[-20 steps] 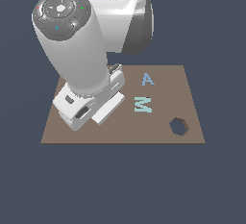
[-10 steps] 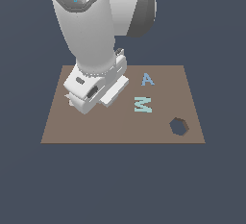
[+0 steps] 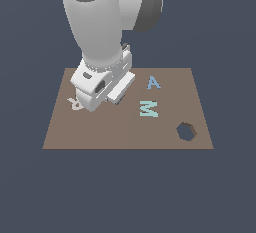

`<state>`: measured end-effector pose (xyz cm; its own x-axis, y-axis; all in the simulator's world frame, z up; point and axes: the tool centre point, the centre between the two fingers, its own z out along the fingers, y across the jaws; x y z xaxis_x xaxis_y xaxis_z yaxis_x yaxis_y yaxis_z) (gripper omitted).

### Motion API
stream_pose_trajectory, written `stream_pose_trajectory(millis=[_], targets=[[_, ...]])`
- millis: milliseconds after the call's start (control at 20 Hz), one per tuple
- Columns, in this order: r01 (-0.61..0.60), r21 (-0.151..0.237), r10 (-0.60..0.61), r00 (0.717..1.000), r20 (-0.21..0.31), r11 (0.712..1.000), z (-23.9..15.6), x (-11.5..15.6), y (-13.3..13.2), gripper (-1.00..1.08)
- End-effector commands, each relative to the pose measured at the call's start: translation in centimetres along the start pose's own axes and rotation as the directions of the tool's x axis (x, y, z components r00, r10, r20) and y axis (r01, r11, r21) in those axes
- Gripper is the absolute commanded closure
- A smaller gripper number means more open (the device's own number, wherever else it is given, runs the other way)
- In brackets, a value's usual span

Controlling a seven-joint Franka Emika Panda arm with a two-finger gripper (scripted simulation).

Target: Insert a designated object into the corresponding slot on a board.

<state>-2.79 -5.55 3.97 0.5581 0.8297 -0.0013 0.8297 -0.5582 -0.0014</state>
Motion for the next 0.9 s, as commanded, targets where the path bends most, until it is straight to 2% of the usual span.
stream_pose_trajectory(millis=[0, 350, 400, 850], targets=[[0.0, 0.0, 0.0, 1.0, 0.0, 1.0, 0.0, 0.0, 0.0, 1.08], [0.004, -0.001, -0.004, 1.0, 0.0, 1.0, 0.94, -0.11, -0.17, 1.08], [0.004, -0.001, -0.004, 1.0, 0.0, 1.0, 0.94, -0.11, -0.17, -0.92], [0.004, -0.001, -0.004, 1.0, 0.0, 1.0, 0.94, -0.11, -0.17, -0.92]])
